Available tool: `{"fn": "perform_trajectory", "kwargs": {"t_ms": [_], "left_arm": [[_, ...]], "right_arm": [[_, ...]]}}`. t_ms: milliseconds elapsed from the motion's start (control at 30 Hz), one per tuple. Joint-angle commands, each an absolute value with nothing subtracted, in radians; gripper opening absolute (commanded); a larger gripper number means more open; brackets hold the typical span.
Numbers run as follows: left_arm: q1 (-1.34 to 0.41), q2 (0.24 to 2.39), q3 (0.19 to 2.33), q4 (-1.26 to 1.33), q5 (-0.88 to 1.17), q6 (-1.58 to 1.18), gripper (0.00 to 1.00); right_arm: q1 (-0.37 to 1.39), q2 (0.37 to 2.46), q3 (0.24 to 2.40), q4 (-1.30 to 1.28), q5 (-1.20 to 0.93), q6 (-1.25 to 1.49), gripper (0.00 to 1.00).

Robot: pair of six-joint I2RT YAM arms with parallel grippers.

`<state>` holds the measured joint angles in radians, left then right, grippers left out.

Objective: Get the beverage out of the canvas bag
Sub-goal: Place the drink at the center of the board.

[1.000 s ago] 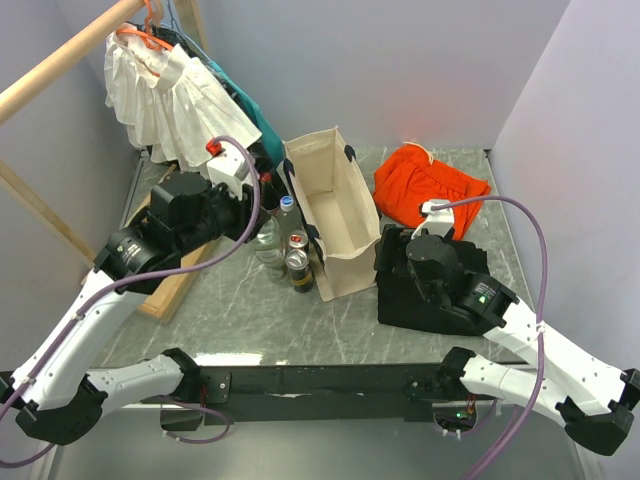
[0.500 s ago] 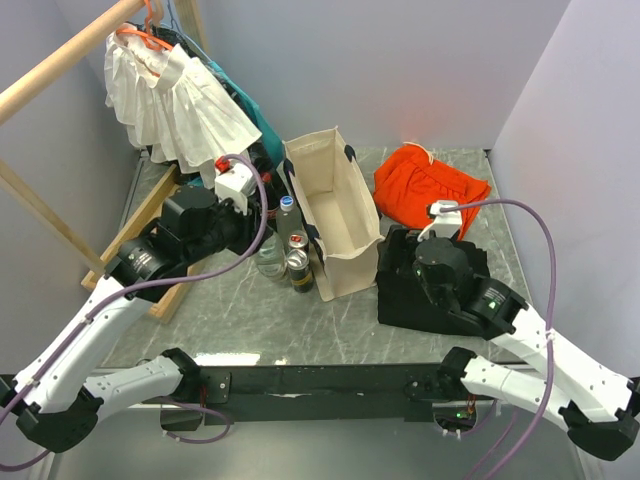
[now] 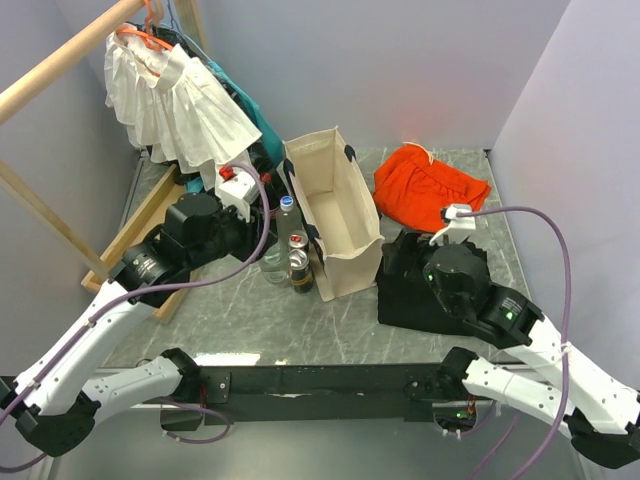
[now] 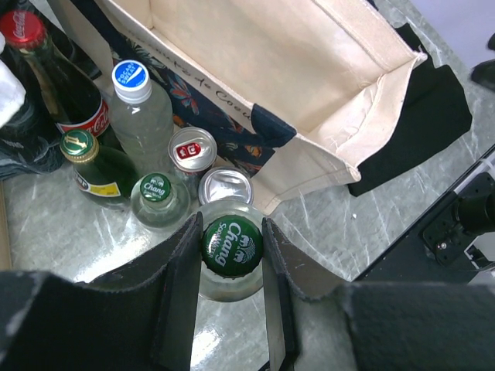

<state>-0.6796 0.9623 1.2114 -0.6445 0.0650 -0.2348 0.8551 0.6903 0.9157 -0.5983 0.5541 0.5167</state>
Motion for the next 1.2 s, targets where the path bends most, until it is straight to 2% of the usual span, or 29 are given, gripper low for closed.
{"fn": "perform_trajectory", "kwargs": {"t_ms": [0, 700, 1167], "left_arm": [[-0.686, 0.904, 1.210, -0.454, 0.072, -0.265, 0.01], [-0.739, 0.841, 0.974, -0.302, -0.087, -0.284, 0.01], [-0.874, 0.867, 0.917, -0.268, -0.239, -0.305, 0.01]], "right_arm": [[0.861, 0.652, 0.904, -0.594, 0.549, 0.548, 1.00], [0.862, 0.690, 0.893, -0.618, 0.584, 0.538, 1.00], [0.861, 0.681, 0.867, -0.615, 0.589, 0.554, 1.00]]}}
